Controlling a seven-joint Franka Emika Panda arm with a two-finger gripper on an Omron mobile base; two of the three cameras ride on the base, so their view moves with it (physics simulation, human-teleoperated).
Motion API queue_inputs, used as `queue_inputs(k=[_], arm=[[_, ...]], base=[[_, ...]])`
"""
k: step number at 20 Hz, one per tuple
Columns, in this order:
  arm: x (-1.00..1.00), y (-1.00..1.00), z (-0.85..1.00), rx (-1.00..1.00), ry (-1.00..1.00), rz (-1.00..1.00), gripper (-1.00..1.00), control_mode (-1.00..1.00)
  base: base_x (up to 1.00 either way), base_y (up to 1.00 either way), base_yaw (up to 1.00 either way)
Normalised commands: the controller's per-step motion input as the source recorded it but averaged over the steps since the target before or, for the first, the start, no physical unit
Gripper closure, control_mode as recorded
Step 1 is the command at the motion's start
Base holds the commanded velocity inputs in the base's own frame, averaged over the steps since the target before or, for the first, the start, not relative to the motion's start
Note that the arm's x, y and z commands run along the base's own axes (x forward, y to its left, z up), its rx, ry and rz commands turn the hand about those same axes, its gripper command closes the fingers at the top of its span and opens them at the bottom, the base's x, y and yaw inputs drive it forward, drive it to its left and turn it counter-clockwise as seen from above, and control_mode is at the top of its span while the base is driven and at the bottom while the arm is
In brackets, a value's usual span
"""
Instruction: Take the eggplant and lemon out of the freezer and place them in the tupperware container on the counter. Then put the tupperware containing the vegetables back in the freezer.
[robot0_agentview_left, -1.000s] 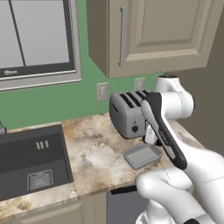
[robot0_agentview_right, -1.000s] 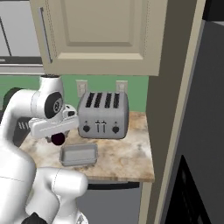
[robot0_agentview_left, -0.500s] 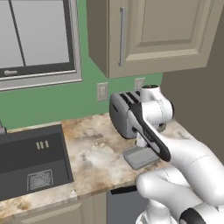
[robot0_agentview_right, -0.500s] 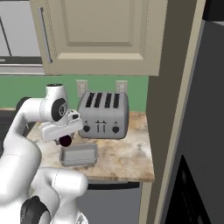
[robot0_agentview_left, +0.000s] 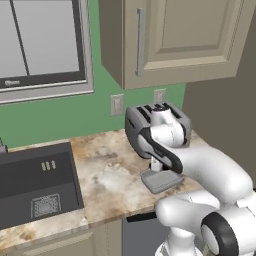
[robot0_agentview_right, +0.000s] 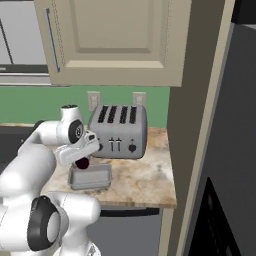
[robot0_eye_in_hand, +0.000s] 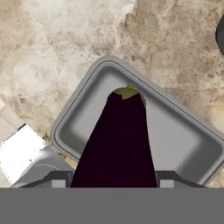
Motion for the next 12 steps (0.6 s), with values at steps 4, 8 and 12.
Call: queue_inputs(k=[4,8,12], arm=[[0.26,0.00,-0.35,0.00,0.00,0.11,1.00,-1.00],[0.18,-0.08,-0.30,0.00,0.00,0.13,1.00,-1.00],[0.13,-0.15,-0.17,0.00,0.00,0.11,1.00,-1.00]], base=[[0.00,0.00,0.00],[0.00,0.00,0.00],[0.00,0.00,0.00]])
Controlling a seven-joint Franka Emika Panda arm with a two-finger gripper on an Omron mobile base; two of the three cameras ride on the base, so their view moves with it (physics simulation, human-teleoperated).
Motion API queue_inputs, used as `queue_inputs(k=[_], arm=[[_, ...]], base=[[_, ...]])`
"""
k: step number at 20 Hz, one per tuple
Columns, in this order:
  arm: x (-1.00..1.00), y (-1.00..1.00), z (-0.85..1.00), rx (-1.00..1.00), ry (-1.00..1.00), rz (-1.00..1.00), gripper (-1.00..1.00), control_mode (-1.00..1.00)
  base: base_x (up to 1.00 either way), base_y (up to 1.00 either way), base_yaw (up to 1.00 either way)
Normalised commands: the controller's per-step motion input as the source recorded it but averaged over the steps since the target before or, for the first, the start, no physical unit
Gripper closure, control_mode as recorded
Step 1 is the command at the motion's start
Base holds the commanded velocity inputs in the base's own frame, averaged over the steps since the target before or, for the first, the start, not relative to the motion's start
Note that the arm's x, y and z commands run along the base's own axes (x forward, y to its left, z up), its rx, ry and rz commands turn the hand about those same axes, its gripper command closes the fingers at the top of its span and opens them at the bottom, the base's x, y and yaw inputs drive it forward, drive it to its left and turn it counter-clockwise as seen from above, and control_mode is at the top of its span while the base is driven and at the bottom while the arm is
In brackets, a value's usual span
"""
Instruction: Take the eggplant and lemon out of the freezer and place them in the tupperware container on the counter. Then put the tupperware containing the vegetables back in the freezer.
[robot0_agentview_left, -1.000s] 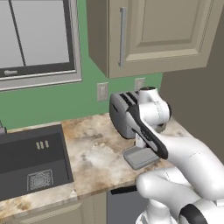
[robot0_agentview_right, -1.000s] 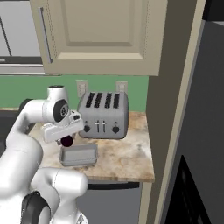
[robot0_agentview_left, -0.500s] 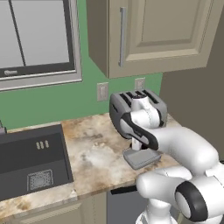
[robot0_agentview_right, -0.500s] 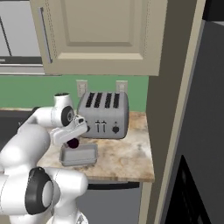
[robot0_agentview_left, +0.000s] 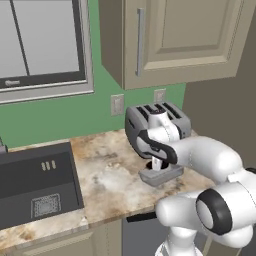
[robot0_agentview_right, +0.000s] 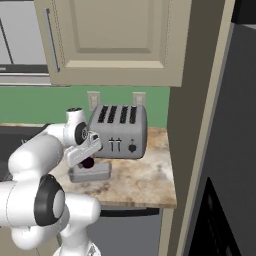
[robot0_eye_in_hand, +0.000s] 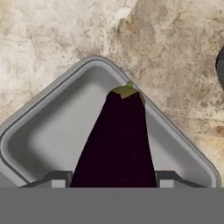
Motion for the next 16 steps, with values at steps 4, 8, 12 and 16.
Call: queue_inputs(k=[4,8,12,16], arm=[[0.02,-0.14,-0.17,0.00,0.00,0.09,1.00,-1.00],[-0.12,-0.08,-0.13,0.00,-0.01,0.04,1.00,-1.00],[-0.39,-0.02,-0.07,0.00,-0.02,0.00,1.00,-1.00],[-0.29,0.00,-0.02,0.00,-0.04,0.00,-1.00,-1.00]], base=[[0.00,0.00,0.00],[0.00,0.00,0.00],[0.00,0.00,0.00],[0.00,0.00,0.00]])
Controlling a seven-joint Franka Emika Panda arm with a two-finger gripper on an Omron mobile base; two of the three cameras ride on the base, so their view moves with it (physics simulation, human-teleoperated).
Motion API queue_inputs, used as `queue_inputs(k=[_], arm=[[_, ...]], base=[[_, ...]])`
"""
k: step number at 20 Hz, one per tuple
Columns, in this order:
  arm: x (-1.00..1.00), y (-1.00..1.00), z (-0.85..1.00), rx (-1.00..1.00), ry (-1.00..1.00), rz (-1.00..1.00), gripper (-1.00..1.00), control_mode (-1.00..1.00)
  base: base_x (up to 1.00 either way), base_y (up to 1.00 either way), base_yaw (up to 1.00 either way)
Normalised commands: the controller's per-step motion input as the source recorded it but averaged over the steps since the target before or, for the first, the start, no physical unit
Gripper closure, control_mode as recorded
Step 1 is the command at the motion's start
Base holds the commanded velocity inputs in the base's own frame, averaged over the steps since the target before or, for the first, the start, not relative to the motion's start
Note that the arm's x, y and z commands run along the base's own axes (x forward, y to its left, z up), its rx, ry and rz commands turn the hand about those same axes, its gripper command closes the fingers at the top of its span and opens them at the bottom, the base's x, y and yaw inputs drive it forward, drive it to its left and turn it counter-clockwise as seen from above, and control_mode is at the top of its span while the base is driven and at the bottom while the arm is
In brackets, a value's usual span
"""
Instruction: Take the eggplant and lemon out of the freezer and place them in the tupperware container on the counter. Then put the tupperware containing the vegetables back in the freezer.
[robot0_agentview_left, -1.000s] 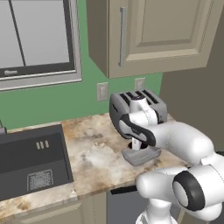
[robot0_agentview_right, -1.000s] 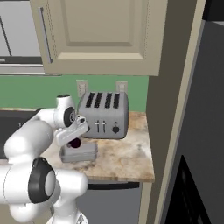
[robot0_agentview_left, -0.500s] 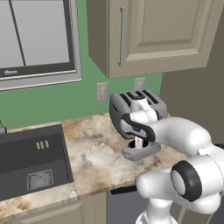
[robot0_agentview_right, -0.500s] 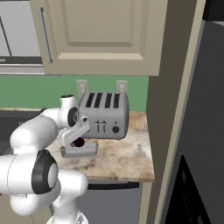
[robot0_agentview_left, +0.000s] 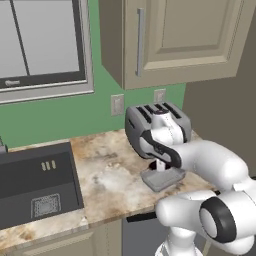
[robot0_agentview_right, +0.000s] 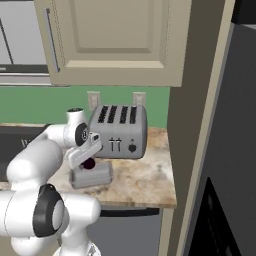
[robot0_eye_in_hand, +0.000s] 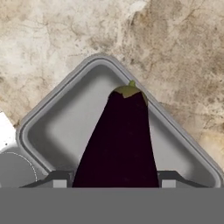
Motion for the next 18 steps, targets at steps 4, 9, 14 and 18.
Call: queue_inputs(k=[4,9,14,18], arm=[[-0.16,0.00,0.00,0.00,-0.01,0.00,-1.00,-1.00],[-0.05,0.00,0.00,0.00,-0.03,0.00,-1.00,-1.00],[-0.07,0.00,0.00,0.00,-0.08,0.00,-1.00,-1.00],[-0.20,0.00,0.26,0.00,-0.15,0.00,-1.00,-1.00]], base=[[0.00,0.00,0.00],[0.00,0.00,0.00],[0.00,0.00,0.00],[0.00,0.00,0.00]])
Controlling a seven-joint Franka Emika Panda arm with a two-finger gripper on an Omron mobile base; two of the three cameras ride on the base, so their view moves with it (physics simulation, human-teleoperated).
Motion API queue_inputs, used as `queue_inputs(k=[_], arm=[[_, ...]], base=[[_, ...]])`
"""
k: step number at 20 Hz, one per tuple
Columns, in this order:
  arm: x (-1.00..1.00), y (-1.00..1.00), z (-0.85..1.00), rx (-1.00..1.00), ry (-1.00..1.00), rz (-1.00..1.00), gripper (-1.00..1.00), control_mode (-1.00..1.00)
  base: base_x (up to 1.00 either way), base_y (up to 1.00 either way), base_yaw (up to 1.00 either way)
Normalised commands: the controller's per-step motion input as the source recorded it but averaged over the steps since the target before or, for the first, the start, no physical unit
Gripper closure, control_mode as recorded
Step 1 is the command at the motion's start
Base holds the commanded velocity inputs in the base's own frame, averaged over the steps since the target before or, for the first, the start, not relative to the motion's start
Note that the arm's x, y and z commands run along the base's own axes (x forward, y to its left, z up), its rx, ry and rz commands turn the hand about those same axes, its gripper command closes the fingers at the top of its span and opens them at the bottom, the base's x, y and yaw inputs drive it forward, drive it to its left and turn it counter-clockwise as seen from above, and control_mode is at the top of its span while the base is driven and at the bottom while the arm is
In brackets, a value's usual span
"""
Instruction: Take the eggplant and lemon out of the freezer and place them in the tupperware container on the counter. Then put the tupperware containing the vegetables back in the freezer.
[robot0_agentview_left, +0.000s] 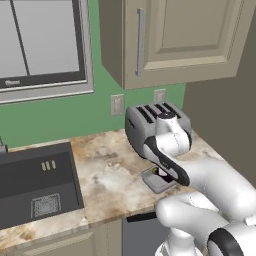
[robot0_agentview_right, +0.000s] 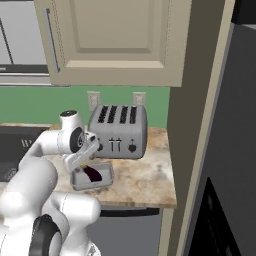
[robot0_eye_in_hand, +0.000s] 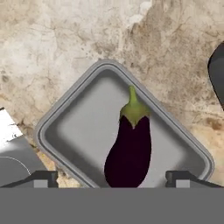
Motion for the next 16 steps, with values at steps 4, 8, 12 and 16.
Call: queue_inputs(k=[4,8,12,16], arm=[[-0.45,0.00,0.83,0.06,-0.16,0.00,-1.00,-1.00],[-0.66,-0.09,0.97,0.10,-0.10,0.00,-1.00,-1.00],[-0.70,-0.29,0.89,0.12,-0.06,-0.03,-1.00,-1.00],[-0.79,-0.24,0.67,0.07,-0.08,-0.09,-1.00,-1.00]], base=[[0.00,0.00,0.00],[0.00,0.00,0.00],[0.00,0.00,0.00],[0.00,0.00,0.00]])
